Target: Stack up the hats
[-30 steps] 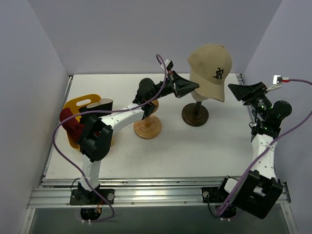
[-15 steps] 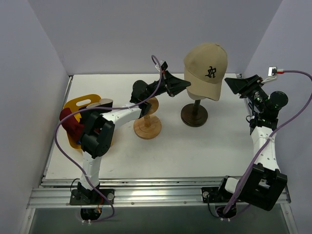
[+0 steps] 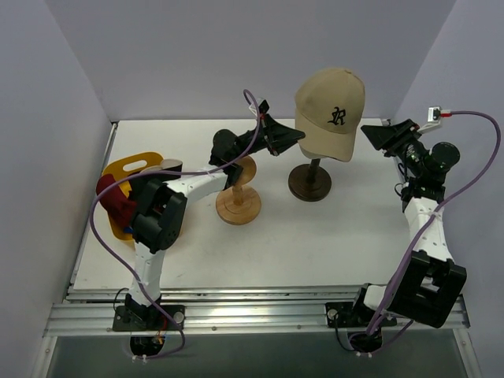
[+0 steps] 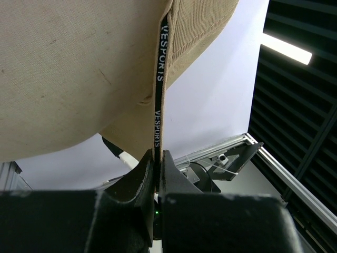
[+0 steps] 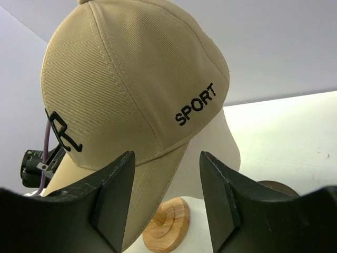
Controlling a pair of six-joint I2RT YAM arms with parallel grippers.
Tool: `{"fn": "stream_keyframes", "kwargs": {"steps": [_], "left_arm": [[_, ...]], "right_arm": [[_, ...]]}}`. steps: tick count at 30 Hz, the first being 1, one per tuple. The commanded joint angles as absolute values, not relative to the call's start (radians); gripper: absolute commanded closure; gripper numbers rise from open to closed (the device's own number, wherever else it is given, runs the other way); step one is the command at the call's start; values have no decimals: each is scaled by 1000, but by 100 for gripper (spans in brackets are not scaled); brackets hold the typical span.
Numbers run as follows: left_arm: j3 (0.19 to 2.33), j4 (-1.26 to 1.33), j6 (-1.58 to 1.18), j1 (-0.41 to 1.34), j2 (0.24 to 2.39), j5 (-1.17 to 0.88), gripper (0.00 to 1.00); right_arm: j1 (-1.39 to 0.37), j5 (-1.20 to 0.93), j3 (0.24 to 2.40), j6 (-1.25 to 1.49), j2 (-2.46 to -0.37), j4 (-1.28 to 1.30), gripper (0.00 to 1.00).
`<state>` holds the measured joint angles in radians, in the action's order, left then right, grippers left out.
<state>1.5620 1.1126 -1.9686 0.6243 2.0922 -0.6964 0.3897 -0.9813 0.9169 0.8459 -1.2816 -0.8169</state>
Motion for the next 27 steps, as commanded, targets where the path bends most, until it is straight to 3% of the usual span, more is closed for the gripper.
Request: {"fn": "stream_keyframes", "kwargs": {"steps": [1, 10, 19, 27], "left_arm": [[1609, 1126, -1957, 603, 2111, -672, 97], [1618, 1066, -1924, 601, 2100, -666, 98], [1608, 1012, -1887, 604, 2074, -653, 98], [1606, 999, -1879, 604, 2069, -646, 98]], "right_arm": [[361, -988, 939, 880, -1298, -962, 53], [318, -986, 897, 946, -1305, -1069, 54], [318, -963, 865, 871, -1263, -930, 52], [319, -966, 824, 897, -1252, -955, 51]]}}
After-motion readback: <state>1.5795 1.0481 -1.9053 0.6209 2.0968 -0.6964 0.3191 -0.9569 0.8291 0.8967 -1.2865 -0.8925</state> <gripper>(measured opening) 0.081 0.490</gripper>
